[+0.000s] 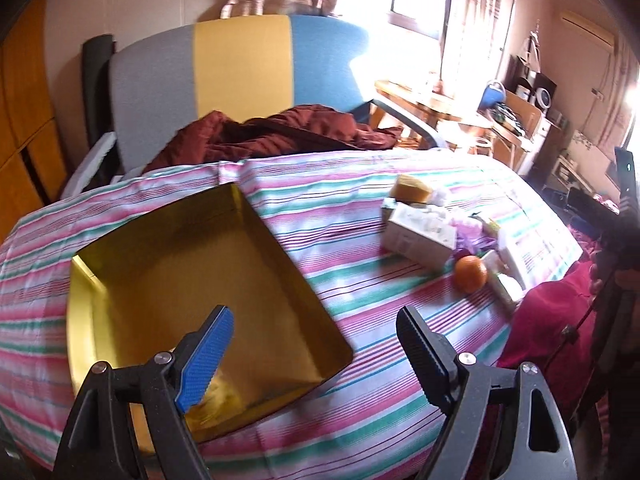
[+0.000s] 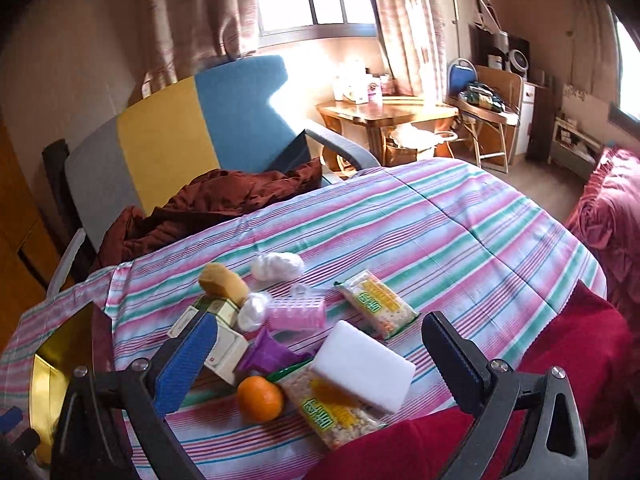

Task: Organize objects
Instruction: 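Reach both tools back toward the remaining items on the cloth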

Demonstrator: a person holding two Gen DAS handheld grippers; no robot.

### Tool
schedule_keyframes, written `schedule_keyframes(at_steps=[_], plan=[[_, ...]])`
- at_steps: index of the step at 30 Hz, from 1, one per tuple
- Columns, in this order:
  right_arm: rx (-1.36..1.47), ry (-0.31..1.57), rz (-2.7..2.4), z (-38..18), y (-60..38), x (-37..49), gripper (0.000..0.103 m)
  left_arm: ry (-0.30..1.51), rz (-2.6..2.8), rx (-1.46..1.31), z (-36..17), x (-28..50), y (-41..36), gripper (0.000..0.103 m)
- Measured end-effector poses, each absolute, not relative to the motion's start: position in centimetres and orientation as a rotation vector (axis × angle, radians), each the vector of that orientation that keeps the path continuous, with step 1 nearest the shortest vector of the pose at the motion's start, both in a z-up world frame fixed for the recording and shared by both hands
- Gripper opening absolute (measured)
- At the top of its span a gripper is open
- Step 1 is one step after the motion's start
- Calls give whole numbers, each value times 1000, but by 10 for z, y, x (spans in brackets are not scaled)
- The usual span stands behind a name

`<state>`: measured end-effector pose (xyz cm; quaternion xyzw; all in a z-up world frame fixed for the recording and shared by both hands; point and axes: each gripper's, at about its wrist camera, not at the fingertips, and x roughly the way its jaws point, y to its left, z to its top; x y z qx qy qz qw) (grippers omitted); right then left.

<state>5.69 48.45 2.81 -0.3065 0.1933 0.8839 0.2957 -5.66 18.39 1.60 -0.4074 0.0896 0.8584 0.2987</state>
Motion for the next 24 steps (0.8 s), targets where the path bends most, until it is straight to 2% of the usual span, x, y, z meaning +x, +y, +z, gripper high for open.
schedule_keyframes(at_steps=[6, 11, 24], plan=[[-774, 704, 2317, 7, 516, 76, 103, 229, 2149, -1173, 3, -77, 254, 85], [-744, 1031, 2296, -21, 540, 92, 103, 190, 2090, -1275, -19, -98, 301, 86], [-732, 1146, 2377, -27, 542, 90, 103, -97, 2046, -1572, -69, -158, 370, 92]])
